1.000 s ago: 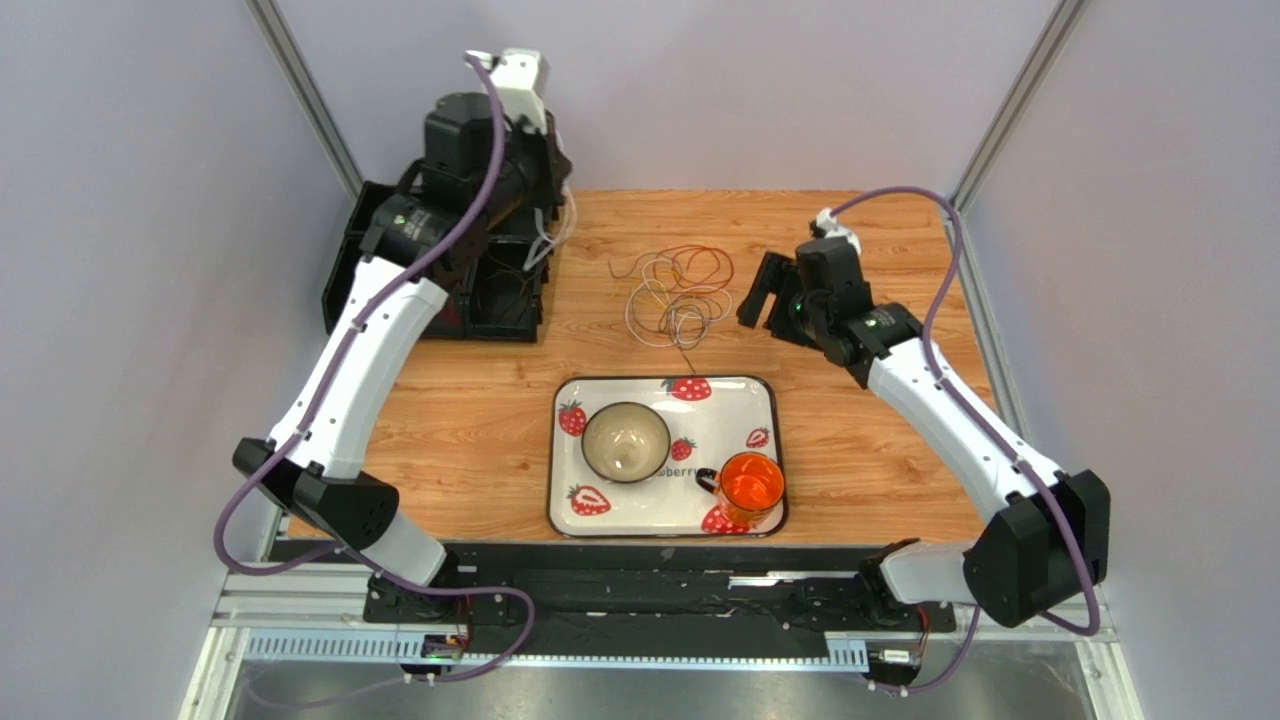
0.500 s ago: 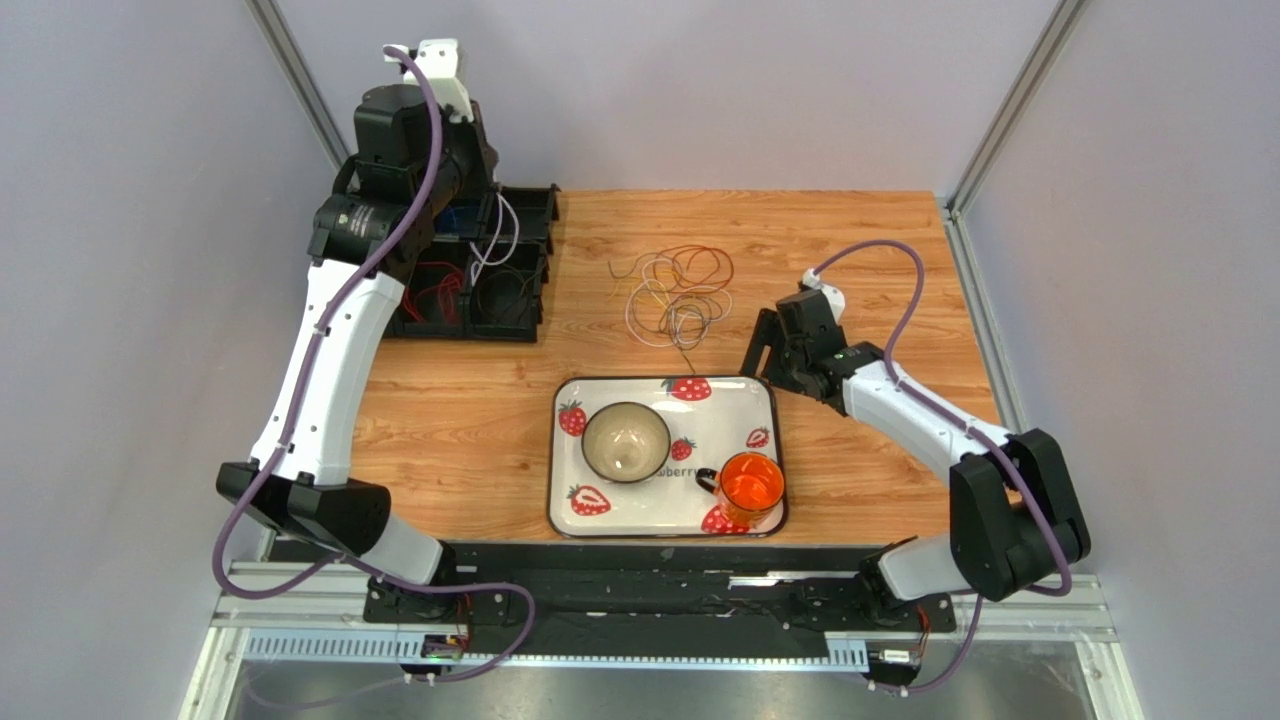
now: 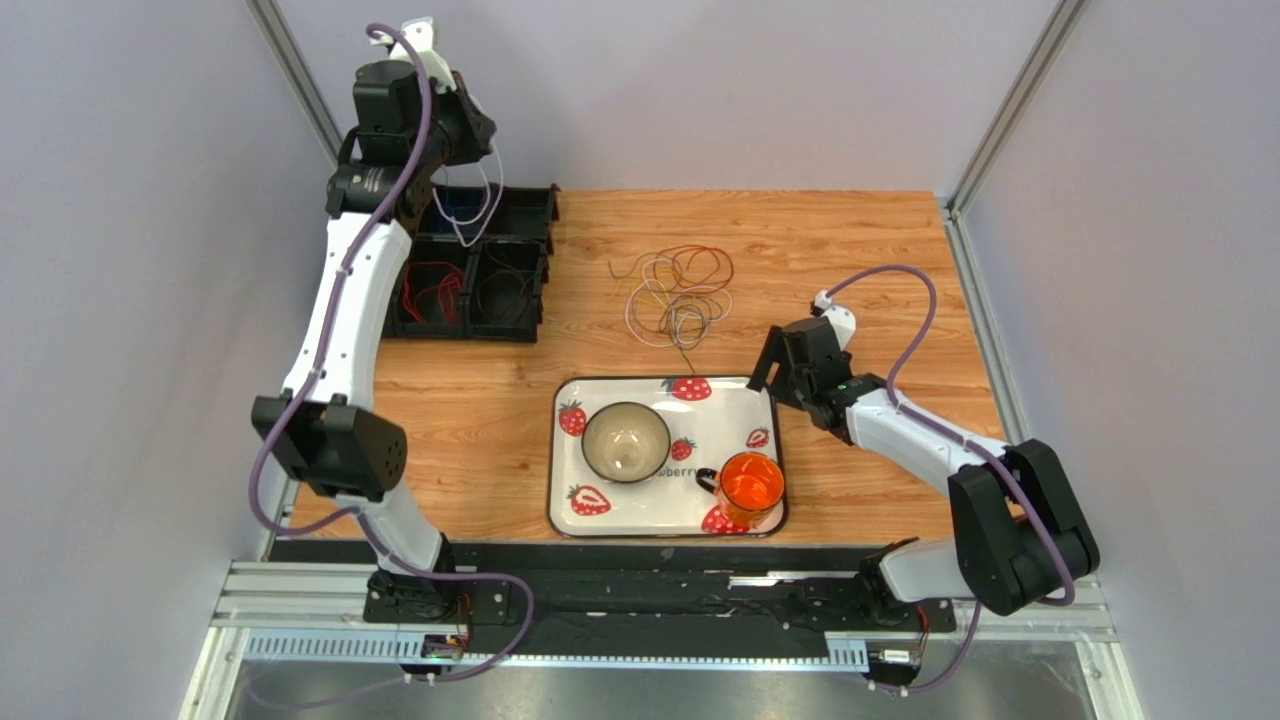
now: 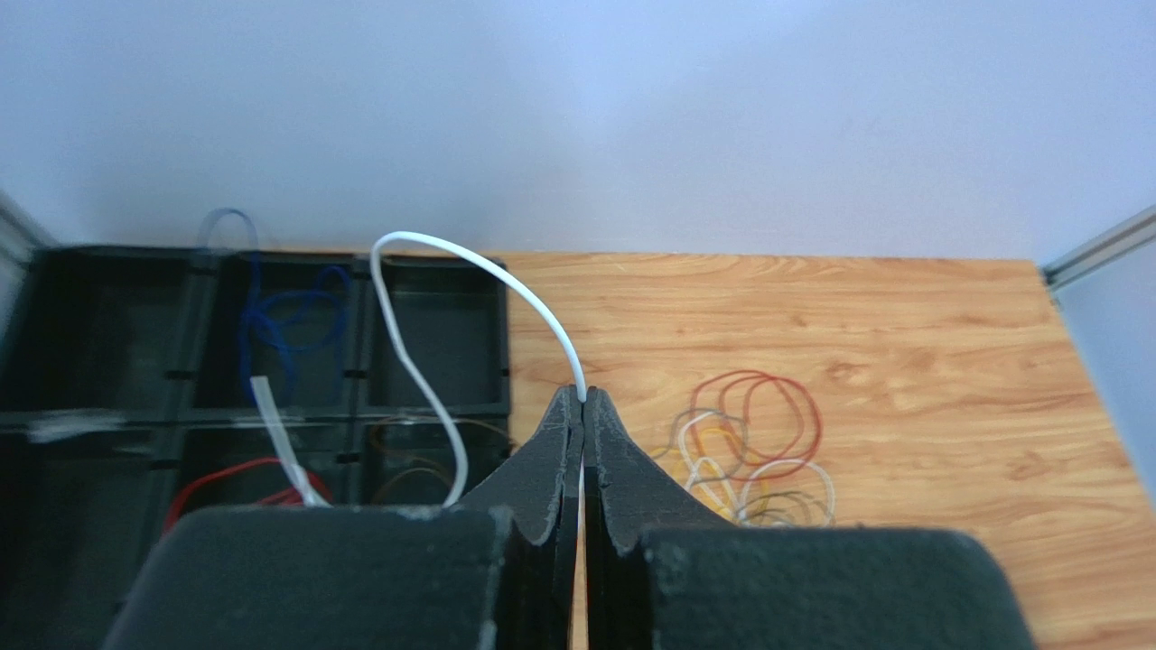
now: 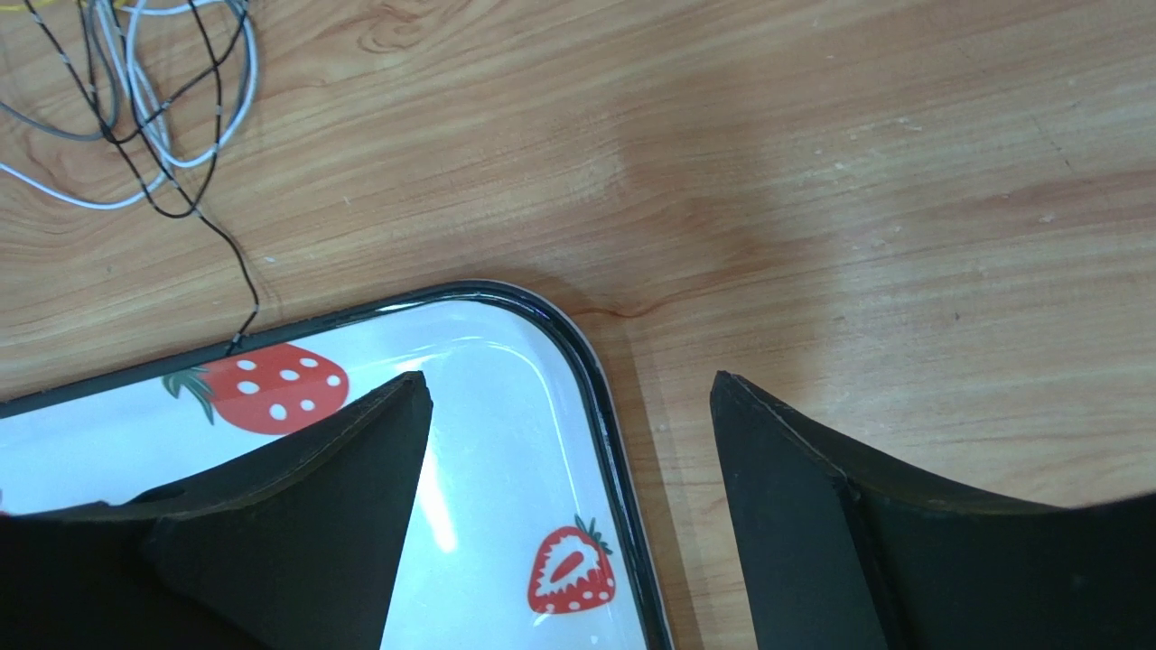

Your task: Untangle the cables

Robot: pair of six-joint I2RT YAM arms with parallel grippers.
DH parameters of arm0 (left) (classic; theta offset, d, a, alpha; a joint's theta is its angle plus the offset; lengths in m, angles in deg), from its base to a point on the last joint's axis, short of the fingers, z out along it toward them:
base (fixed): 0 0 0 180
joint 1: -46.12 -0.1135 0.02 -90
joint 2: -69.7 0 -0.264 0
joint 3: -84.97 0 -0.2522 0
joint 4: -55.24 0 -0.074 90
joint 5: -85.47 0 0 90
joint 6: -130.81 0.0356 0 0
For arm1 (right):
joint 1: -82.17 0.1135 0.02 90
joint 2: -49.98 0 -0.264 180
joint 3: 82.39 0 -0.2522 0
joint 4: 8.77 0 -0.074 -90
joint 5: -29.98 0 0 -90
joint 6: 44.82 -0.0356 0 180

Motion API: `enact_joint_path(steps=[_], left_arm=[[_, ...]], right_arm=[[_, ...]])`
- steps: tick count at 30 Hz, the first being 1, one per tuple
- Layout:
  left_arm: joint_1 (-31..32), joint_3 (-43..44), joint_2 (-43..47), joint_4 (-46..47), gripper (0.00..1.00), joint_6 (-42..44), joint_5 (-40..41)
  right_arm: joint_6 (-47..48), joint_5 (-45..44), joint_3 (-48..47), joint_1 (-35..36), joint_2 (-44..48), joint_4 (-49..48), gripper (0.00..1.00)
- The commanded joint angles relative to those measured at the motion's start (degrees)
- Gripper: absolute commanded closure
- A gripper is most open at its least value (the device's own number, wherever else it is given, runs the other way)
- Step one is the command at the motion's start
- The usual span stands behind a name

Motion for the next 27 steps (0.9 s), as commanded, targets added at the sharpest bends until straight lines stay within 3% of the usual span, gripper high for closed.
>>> enact_joint_path(steps=[1, 5, 10, 27], left_arm=[[-5.11, 4.08, -7.07, 9.2, 1.0, -9.68, -16.19], [-6.69, 10.29, -13.32, 15.02, 1.0, -11.64, -25.6], [-6.96, 16.29, -20.18, 15.8, 1.0, -11.55, -25.17], [-8.98, 24.03, -36.97, 26.0, 1.0, -21.04, -28.25]], right_arm=[[1.33, 1.14, 0.42, 0.14, 1.56, -6.53, 0.2], [1.86, 2.99, -0.55, -0.22, -0.2, -6.7, 0.21], [2.04, 3.95, -0.37, -0.48, -0.56, -7.23, 0.23], [2.83, 6.59, 0.24, -0.57, -0.73, -9.43, 0.24]])
